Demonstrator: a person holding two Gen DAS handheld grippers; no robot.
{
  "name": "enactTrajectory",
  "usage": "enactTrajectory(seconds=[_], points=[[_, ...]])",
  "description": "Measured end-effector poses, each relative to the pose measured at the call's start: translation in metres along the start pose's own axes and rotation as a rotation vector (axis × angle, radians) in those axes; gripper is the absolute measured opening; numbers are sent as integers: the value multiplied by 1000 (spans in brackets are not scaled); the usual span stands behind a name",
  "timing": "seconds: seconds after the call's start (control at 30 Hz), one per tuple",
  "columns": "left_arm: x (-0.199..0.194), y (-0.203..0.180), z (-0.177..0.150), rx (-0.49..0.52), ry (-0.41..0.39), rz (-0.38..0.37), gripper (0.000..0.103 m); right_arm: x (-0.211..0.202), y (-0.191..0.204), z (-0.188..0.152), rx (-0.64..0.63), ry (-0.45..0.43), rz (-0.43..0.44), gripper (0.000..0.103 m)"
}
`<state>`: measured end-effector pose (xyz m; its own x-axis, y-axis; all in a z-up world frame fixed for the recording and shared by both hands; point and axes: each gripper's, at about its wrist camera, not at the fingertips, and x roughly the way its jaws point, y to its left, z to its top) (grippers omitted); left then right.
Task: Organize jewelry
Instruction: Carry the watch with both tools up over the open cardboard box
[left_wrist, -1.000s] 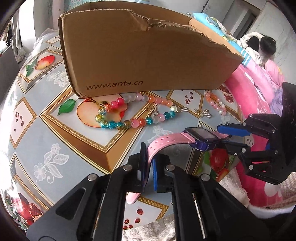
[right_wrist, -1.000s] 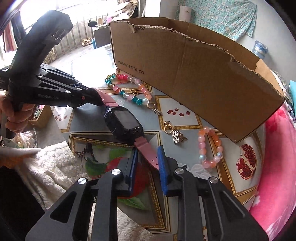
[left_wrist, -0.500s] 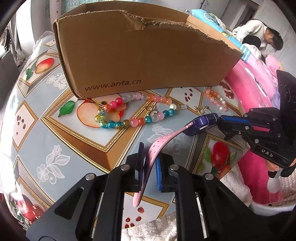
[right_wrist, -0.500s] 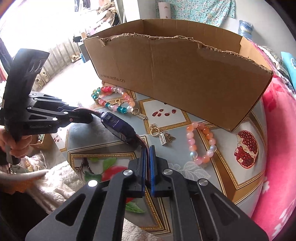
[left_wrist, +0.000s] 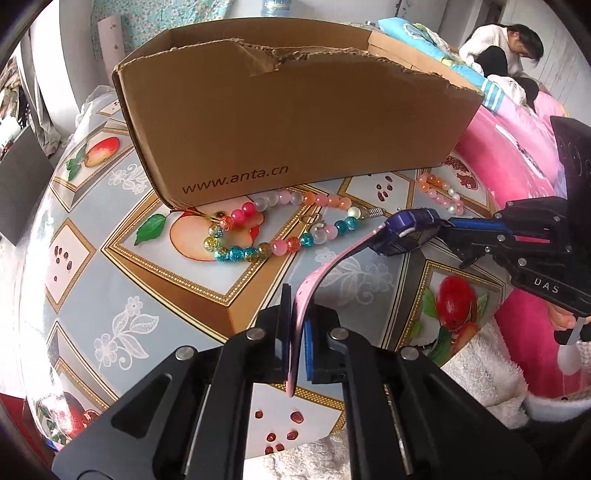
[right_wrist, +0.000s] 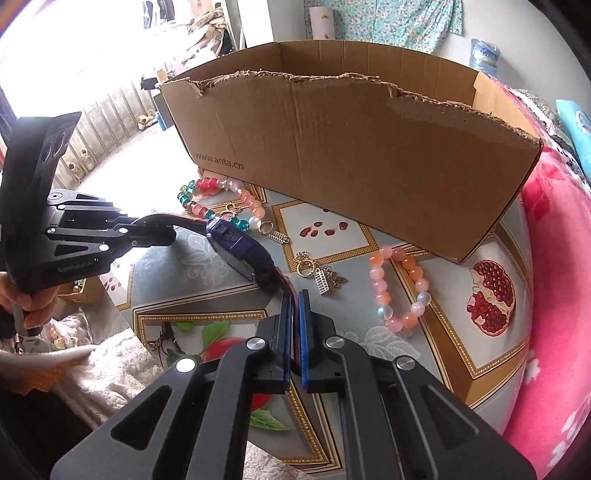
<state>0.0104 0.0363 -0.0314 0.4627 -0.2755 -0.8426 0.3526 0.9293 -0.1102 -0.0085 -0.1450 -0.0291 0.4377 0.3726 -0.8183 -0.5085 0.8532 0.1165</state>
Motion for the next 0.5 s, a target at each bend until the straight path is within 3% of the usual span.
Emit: enactTrajectory(seconds=[0.5], points=[[-14, -4, -7, 9, -37, 12, 3, -16, 9, -2, -2, -36, -28, 3]])
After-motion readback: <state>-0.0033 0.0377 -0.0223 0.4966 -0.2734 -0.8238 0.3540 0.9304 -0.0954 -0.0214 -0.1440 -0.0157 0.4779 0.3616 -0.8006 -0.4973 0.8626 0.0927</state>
